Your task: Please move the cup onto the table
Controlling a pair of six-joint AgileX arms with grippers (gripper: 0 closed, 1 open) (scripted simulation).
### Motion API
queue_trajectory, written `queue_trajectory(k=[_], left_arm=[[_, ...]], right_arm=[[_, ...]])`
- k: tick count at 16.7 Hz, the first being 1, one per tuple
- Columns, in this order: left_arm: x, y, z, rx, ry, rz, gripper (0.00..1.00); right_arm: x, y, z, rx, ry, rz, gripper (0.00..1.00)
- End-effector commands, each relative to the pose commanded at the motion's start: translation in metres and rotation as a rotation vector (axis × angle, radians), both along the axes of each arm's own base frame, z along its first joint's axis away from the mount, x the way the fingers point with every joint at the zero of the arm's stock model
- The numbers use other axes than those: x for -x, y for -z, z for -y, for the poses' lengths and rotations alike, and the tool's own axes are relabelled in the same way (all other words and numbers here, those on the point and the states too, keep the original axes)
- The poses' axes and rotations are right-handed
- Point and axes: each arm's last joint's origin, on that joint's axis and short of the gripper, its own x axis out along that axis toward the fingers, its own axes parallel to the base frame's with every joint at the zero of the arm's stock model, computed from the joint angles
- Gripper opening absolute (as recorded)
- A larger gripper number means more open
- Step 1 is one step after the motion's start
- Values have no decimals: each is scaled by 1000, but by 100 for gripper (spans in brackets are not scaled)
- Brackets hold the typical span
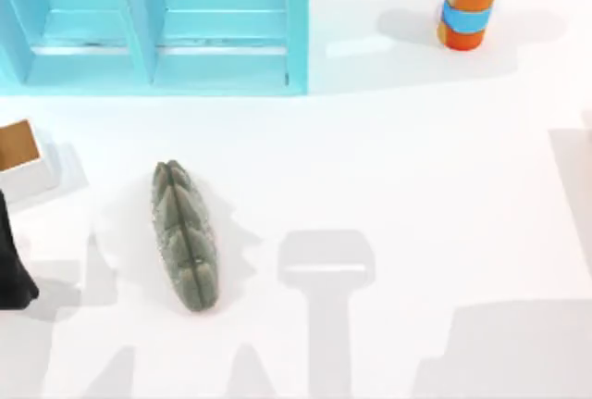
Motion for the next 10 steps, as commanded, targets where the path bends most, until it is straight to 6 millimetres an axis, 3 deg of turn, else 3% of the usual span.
queue_trajectory(k=[3, 7, 10], left_arm=[[0, 0, 0, 0, 0, 0, 100], [0, 0, 0, 0, 0, 0, 100], [0, 0, 0, 0, 0, 0, 100]], right_arm=[[6, -14, -15, 3, 0, 11, 0], [5, -12, -14, 0, 5, 6, 0], [-7, -15, -25, 4, 6, 8, 0]])
